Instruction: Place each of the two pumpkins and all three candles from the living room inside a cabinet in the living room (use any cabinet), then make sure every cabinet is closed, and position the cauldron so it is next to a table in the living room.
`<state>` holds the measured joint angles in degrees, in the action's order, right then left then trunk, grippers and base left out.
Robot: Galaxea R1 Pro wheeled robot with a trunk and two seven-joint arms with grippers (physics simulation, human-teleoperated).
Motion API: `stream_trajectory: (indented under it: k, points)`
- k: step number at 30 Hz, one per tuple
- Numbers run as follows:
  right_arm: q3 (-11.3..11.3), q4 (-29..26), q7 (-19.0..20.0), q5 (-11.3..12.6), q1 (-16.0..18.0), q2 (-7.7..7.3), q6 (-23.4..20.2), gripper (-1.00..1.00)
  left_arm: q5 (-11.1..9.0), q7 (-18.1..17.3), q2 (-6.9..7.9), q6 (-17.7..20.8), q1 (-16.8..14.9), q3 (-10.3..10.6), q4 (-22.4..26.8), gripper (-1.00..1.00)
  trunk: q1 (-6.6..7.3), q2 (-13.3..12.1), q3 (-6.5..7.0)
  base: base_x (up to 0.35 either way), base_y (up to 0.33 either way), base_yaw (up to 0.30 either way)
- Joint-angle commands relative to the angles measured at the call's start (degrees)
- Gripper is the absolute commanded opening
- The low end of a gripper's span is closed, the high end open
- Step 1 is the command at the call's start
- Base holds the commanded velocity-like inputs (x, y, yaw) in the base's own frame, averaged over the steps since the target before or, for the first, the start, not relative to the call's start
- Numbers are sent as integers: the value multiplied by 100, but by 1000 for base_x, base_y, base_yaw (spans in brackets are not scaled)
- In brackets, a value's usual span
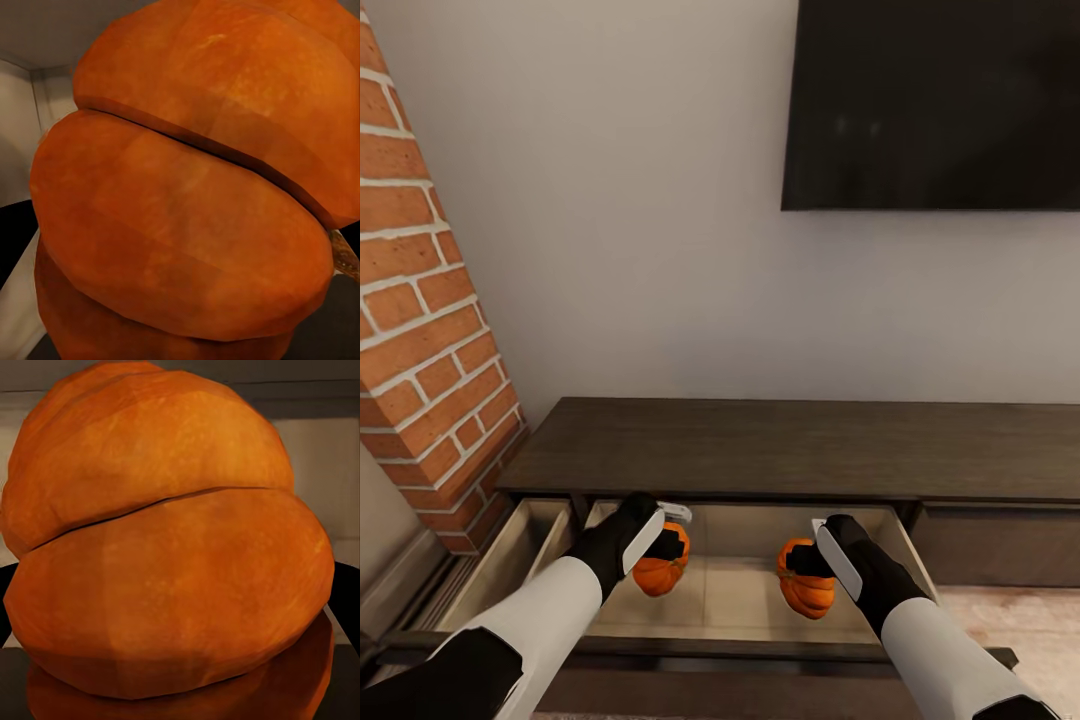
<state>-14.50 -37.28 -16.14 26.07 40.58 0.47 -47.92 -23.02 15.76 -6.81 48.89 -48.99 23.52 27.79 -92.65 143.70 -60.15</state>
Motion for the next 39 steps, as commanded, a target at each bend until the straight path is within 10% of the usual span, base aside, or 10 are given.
stream_trajectory:
  k: [1, 34, 35, 39]
  points:
    - [-18, -7, -38, 74, 6, -3, -6, -100, -53, 48, 4, 15, -5, 36, 8, -100, -1, 5, -28, 0, 0, 0]
    - [-14, -3, -59, 74, 10, 2, -6, -100, -27, 54, 4, 35, -5, 39, 1, -100, -39, 25, -360, 0, 0, 0]
    - [-15, -2, -62, 74, 10, 1, -4, 100, -27, 55, 4, 35, -5, 37, 3, -100, -39, 25, -360, 0, 0, 0]
    - [-17, 1, -70, 74, 10, 3, -1, 100, -30, 46, 4, 33, -5, 39, 7, -100, -39, 25, -360, 0, 0, 0]
